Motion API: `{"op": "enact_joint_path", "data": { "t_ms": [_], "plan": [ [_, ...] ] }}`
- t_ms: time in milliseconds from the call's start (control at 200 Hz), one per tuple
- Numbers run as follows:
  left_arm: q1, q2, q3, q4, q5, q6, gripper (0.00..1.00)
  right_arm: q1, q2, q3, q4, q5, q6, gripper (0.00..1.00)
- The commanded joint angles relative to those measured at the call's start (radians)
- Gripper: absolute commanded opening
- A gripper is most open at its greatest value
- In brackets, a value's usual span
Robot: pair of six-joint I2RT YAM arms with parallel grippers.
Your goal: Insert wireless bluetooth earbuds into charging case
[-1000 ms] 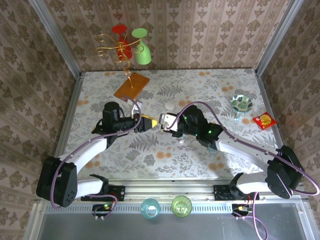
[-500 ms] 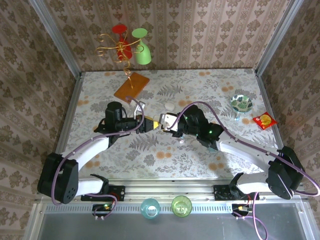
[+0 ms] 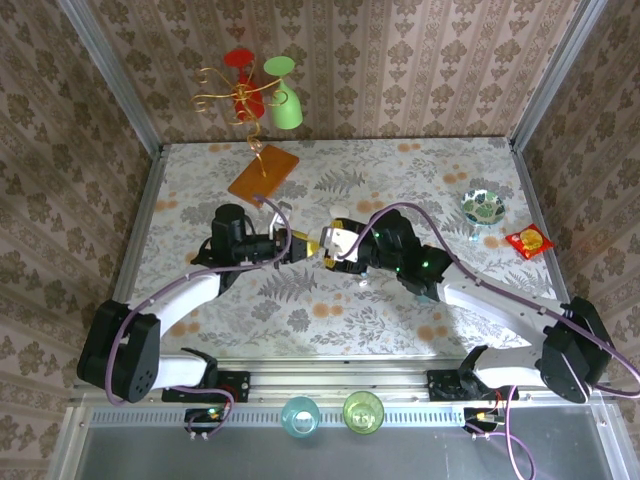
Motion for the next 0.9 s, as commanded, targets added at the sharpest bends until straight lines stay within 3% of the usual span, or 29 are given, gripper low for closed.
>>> {"op": "enact_joint_path", "data": {
  "t_ms": [0, 105, 215, 430, 670, 895],
  "plan": [
    [-0.005, -0.048, -0.035, 0.105, -0.026, 0.192, 0.00, -0.046, -0.072, -0.017, 0.026, -0.183, 0.099, 0.75],
    [-0.039, -0.061, -0.068, 0.162, -0.040, 0.316, 0.00, -0.082, -0.095, -0.030, 0.058, -0.293, 0.213, 0.78],
    [-0.057, -0.062, -0.105, 0.266, -0.027, 0.397, 0.00, -0.106, -0.096, -0.018, 0.052, -0.325, 0.308, 0.79],
    [-0.071, -0.059, -0.139, 0.405, -0.007, 0.419, 0.00, -0.117, -0.067, 0.026, -0.012, -0.285, 0.390, 0.78],
    [-0.078, -0.074, -0.149, 0.406, 0.005, 0.427, 0.00, -0.123, -0.053, 0.035, -0.025, -0.255, 0.391, 0.78],
    [-0.083, -0.081, -0.168, 0.406, 0.030, 0.473, 0.00, -0.151, -0.063, 0.068, -0.036, -0.189, 0.517, 0.79]
  ]
}}
